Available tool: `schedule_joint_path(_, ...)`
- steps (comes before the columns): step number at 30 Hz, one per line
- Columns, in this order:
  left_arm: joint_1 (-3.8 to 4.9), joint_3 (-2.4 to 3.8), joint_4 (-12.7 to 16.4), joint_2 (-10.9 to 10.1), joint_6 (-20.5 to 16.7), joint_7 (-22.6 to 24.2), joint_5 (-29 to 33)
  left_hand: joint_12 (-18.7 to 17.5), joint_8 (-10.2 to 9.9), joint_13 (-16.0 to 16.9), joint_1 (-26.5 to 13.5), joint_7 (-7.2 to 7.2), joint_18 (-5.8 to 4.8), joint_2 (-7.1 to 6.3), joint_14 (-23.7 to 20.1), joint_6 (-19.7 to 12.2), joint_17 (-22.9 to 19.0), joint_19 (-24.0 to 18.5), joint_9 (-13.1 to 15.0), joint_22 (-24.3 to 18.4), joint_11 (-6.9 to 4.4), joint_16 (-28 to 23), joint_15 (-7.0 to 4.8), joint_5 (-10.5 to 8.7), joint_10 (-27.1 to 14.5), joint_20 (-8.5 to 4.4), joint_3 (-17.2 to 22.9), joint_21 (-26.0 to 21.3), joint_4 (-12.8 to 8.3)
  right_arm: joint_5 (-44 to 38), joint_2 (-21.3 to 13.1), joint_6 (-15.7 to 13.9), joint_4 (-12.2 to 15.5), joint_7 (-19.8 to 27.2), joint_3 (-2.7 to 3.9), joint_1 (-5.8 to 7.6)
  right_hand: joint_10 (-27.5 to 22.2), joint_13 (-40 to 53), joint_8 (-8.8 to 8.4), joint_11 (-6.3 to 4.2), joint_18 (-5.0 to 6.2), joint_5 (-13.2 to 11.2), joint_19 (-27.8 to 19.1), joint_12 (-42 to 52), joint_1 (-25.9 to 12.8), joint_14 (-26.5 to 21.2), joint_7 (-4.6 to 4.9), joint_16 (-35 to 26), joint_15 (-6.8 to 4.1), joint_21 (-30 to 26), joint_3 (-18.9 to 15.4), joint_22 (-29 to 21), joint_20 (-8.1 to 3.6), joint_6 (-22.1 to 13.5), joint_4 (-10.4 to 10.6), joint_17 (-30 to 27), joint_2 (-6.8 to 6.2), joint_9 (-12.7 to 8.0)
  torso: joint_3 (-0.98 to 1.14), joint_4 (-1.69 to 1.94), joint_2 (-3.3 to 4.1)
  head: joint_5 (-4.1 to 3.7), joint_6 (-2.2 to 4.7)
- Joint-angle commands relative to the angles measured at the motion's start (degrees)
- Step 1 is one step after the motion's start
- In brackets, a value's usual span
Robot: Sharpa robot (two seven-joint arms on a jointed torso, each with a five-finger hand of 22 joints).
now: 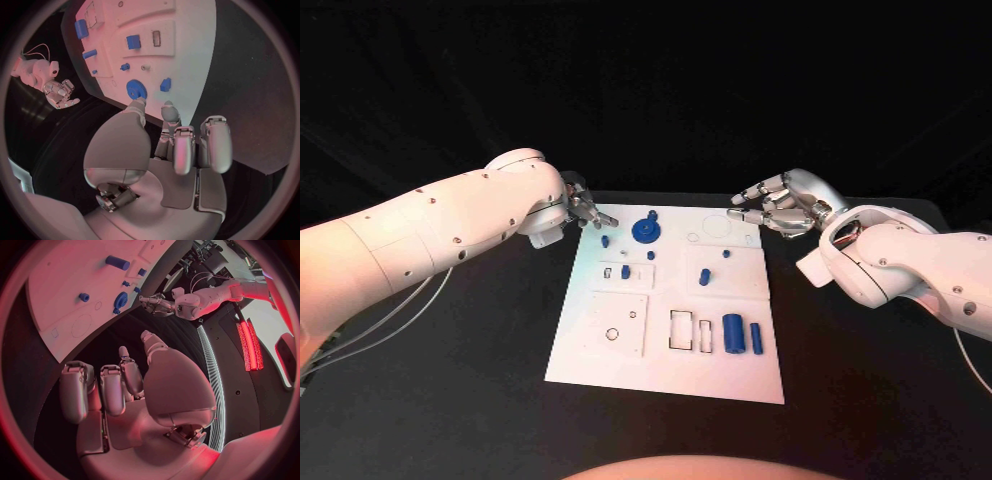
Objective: Assemble the parts on the task board
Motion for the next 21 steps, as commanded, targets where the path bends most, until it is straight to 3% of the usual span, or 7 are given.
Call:
schedule_joint_path(1,-0.01,-0.03,-0.6,0.4,2.3,-0.8,-2.1,0.6,-0.1,0.4,-0.9,-0.07,-0.20,0.23,5.3,0.7,12.8,0.6,-0.2,2.5,-0.06,0.3,0.13,0.12,0.6,0.07,-0.6,0.5,0.0,-0.1,0.0,0.3,0.1,0.5,0.01,-0.03,0.1,3.4,0.25,-0.30,0.71,0.4,1.3,-0.1,-0.5,3.6,-0.08,-0.2,-0.31,-0.3,-0.3,6.9,-0.50,-0.2,0.1,4.9,0.11,-0.1,0.01,0.03,0.06,0.09,-0.09)
schedule_joint_path(21,-0.11,-0.11,-1.6,1.0,6.0,-1.5,-2.6,2.0,0.8,1.7,-2.1,-0.66,-0.43,1.64,5.3,2.2,12.9,1.1,-0.9,3.6,-0.54,0.3,-0.25,0.19,1.5,-0.20,-2.1,1.1,0.0,-0.1,0.2,0.4,0.0,0.5,0.01,-0.03,0.1,3.4,0.25,-0.30,0.71,0.4,1.3,-0.1,-0.5,3.6,-0.08,-0.2,-0.31,-0.3,-0.3,6.9,-0.50,-0.2,0.1,4.9,0.11,-0.1,0.02,0.04,-0.04,0.02,-0.42)
